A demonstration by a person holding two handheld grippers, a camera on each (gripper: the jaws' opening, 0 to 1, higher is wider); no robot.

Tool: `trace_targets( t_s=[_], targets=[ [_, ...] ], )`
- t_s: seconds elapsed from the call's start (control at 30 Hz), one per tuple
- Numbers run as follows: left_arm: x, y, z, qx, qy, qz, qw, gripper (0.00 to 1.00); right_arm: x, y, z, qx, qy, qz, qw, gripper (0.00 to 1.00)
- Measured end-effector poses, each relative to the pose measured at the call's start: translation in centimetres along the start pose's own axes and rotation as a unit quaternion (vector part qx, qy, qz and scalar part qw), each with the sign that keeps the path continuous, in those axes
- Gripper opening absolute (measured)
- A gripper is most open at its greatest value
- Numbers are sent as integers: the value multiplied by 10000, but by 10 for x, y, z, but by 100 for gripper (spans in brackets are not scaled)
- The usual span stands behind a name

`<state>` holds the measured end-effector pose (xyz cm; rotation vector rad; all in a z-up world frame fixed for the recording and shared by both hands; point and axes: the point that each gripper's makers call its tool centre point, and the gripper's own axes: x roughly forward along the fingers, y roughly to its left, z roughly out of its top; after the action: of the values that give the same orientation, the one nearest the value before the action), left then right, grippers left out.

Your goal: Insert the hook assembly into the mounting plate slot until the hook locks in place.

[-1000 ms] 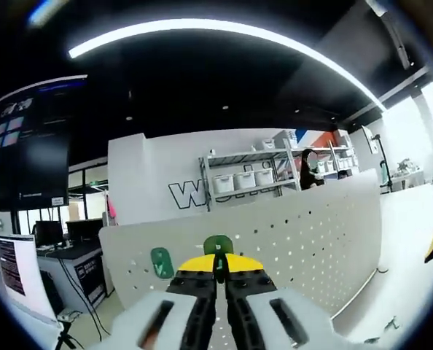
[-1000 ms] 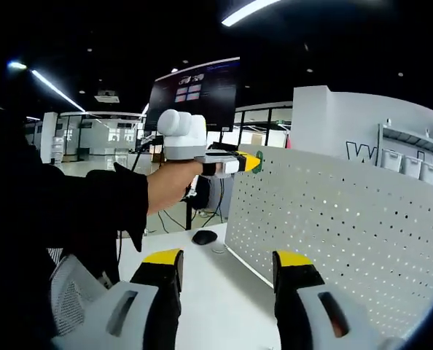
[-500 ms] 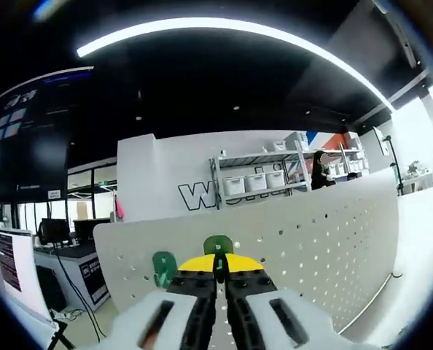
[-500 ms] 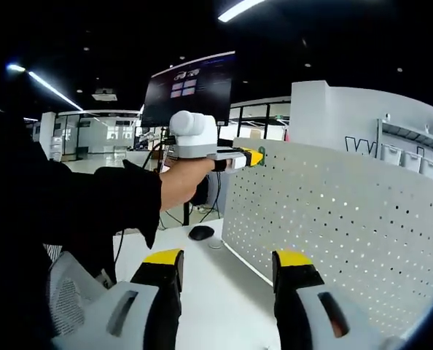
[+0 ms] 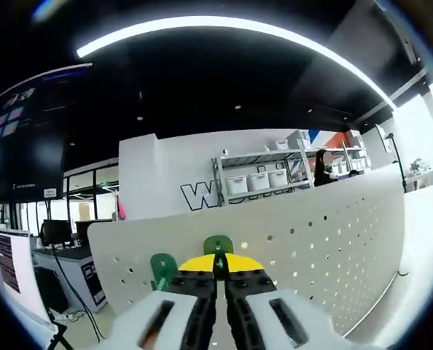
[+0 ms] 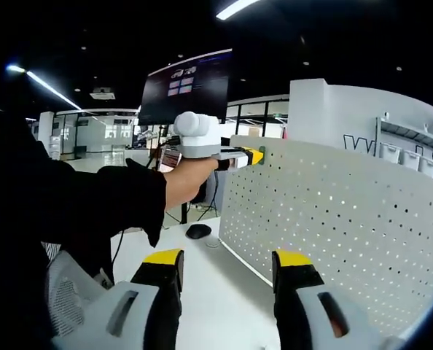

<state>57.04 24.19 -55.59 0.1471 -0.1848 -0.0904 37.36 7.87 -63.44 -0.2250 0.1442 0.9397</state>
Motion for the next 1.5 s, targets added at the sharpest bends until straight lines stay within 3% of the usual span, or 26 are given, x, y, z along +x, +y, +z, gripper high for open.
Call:
trace_targets(
  t_s=[0.47,0.7,0.93,1.2,1.5],
  targets=[
    [3,1,-9,87,45,33,9999,2,0,-2,-1,12,36,-20,10000,46],
    [5,1,-12,328,50,29,9994,2,0,-3,-3,46,42,-23,10000,46],
    [4,-2,-11,514,-145,34,9986,3,0,-4,-5,62,65,-22,10000,46],
    [4,-1,-11,336,-113,-4,9994,4,-2,-6,-5,68,53,-53,9999,45],
    [1,-2,-21,245,178,30,9995,18,-2,-2,-3,29,34,-21,10000,45]
  ],
)
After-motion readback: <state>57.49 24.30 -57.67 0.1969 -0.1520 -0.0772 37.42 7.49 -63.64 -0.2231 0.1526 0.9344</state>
